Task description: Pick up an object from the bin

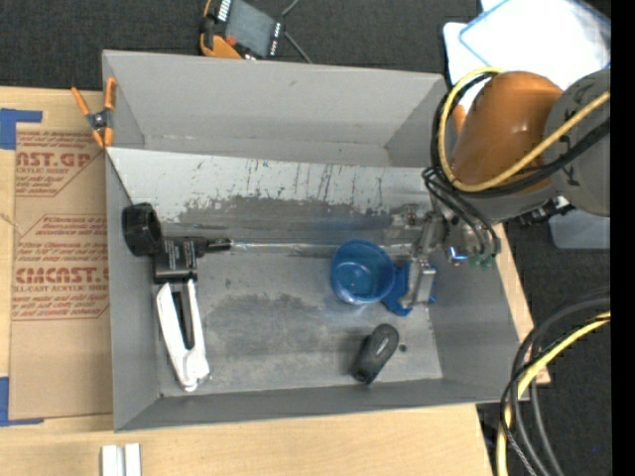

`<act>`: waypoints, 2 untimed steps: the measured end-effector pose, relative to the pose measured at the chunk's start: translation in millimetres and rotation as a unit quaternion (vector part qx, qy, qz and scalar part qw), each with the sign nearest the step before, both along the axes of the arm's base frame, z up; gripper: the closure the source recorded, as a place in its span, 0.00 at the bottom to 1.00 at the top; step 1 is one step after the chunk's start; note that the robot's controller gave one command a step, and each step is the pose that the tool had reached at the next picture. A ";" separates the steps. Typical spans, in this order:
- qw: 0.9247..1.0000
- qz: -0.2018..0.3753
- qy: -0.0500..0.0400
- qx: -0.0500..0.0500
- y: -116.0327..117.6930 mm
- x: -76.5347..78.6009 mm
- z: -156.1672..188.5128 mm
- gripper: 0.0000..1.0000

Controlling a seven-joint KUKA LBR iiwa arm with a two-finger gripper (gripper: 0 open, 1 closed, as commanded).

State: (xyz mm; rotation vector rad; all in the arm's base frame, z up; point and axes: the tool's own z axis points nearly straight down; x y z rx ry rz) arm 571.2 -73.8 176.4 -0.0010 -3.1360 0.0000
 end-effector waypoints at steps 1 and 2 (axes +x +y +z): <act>1.000 0.001 -0.004 0.000 0.3 1.7 4.9 0.00; 0.977 -0.213 -0.002 0.000 15.7 4.8 -103.0 0.00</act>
Offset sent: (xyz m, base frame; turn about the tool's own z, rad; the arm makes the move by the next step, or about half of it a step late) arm 0.0053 0.0150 -0.1064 0.4507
